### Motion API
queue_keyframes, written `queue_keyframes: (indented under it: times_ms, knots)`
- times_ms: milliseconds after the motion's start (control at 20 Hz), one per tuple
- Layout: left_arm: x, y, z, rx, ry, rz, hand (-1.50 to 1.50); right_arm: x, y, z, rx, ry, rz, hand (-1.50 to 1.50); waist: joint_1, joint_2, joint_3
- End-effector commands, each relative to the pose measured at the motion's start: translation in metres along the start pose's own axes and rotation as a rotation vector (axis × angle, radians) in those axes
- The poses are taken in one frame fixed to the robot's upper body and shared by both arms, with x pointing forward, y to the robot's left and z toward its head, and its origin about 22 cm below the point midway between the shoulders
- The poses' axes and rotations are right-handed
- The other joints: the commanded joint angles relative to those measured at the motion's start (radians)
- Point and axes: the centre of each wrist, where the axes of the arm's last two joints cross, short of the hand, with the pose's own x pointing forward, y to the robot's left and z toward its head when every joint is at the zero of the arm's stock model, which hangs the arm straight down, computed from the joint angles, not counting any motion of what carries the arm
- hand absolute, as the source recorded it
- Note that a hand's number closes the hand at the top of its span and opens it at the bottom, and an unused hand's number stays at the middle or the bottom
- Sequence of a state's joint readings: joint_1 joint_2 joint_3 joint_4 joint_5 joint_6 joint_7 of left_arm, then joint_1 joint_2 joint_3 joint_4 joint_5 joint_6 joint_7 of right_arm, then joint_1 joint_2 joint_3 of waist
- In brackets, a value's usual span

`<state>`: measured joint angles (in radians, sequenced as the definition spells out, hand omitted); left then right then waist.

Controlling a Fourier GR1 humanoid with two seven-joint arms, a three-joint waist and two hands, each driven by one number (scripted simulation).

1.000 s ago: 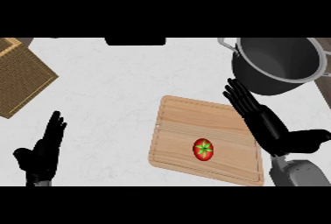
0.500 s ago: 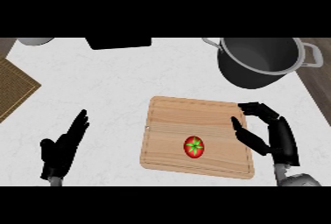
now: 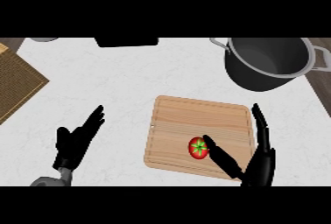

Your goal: Pick the tomato from the cutting board and place it in the pot

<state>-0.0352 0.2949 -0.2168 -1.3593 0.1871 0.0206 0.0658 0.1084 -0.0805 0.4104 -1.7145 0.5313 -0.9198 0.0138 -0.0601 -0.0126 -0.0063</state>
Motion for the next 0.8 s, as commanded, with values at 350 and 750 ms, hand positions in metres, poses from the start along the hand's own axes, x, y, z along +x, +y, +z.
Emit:
queue_keyframes:
  times_ms: [350, 750]
  knots:
    - [0.022, -0.017, -0.008, -0.058, -0.008, -0.017, 0.00, 0.054, -0.003, 0.023, 0.056, 0.403, 0.080, -1.50, 0.056, 0.011, 0.003]
    - [0.022, -0.019, -0.013, -0.087, -0.013, -0.022, 0.00, 0.062, 0.023, 0.003, 0.326, 0.651, 0.170, -1.50, 0.074, 0.015, 0.006]
